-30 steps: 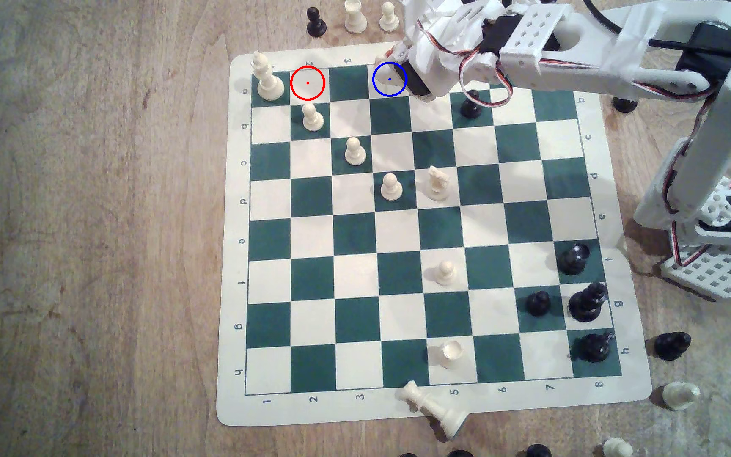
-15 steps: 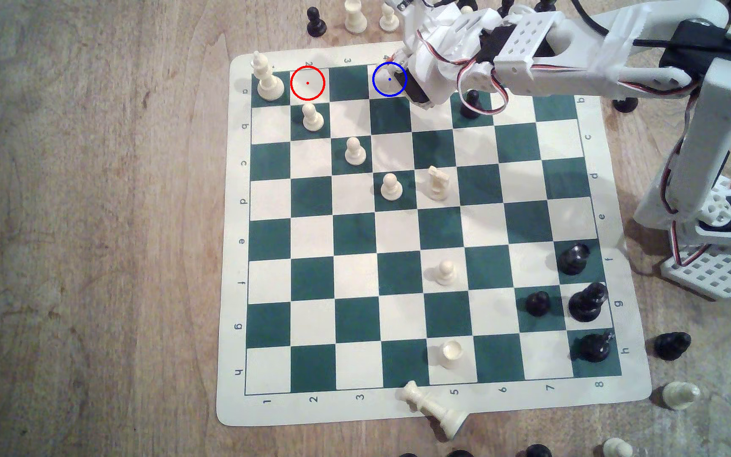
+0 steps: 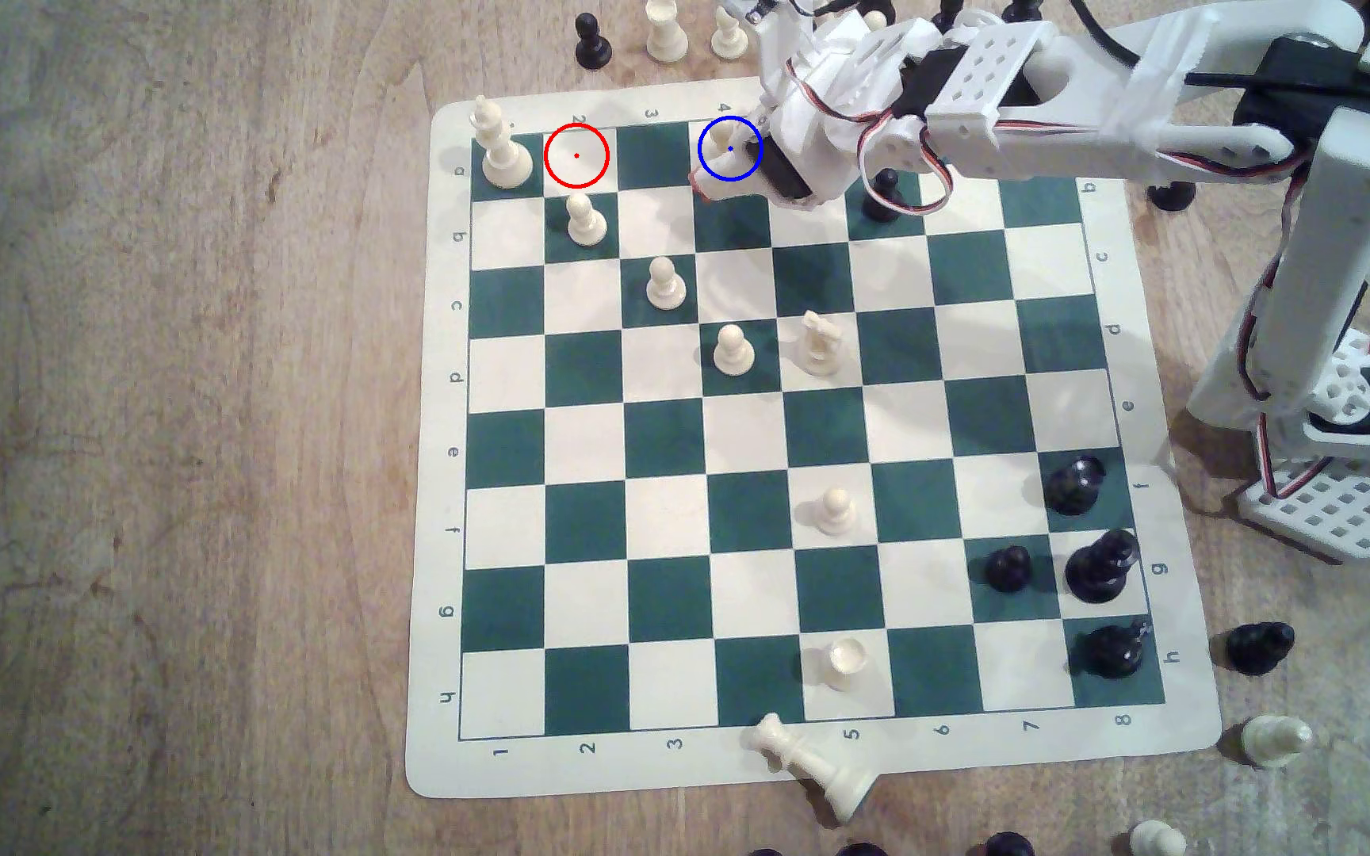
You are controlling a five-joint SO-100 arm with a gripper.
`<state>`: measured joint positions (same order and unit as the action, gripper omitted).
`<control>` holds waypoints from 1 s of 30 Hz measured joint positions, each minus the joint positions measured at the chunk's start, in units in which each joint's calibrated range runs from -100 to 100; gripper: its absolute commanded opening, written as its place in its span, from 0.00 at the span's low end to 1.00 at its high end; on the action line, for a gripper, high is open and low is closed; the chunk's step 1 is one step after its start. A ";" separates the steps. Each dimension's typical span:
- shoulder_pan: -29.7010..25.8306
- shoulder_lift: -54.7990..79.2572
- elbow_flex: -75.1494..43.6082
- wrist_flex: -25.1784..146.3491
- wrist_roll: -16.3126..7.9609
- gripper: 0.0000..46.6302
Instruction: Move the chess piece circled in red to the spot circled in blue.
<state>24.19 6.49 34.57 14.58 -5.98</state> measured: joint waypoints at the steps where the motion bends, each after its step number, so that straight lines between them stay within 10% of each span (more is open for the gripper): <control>1: 0.07 -0.08 0.00 0.40 0.00 0.41; 20: -6.78 -30.50 17.17 14.18 -1.37 0.40; 30: -22.71 -61.16 35.07 20.72 -0.78 0.11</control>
<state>1.47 -54.67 69.63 35.30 -6.76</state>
